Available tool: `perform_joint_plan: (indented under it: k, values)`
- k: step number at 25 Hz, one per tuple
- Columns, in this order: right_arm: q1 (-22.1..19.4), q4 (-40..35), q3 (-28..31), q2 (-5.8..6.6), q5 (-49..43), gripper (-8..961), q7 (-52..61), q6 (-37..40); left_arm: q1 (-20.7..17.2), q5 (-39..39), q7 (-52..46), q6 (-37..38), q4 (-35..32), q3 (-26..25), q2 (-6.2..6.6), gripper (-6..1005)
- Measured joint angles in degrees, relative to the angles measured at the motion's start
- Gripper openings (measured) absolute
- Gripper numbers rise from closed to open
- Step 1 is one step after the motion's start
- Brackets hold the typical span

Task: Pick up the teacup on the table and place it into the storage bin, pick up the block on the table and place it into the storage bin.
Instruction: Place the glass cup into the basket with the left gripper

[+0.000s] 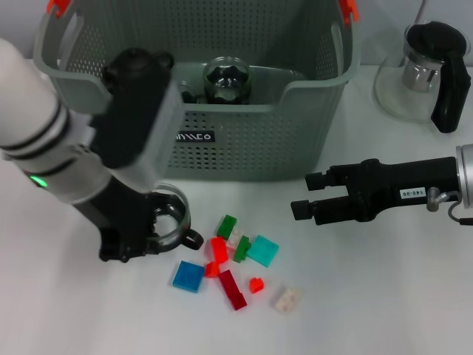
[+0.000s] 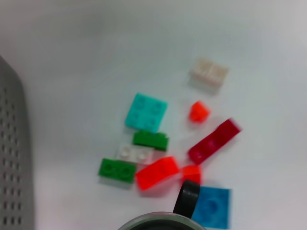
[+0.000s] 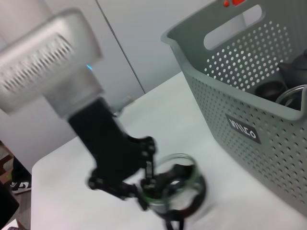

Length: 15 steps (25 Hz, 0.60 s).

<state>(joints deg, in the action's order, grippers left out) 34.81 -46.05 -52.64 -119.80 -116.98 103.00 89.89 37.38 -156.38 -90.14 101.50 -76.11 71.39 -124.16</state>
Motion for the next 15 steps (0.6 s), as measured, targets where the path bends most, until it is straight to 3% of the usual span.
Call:
perform_joint_plan:
  k: [7, 8, 15]
  values:
    - [0.0, 0.0, -0.1, 0.22, -0.2, 822, -0.1, 0.5, 0.5, 4.3, -3.5, 13.2, -9.6, -9.3, 0.00, 43]
    - [0.0, 0.0, -0.1, 0.22, -0.2, 822, -0.1, 0.5, 1.8, 8.1, -5.5, 16.4, -12.7, -15.0, 0.14, 43]
    - [-0.2, 0.5, -0.5, 0.36, -0.4, 823, -0.2, 0.8, 3.3, 21.0, -13.4, 15.4, -19.9, -23.0, 0.80, 43]
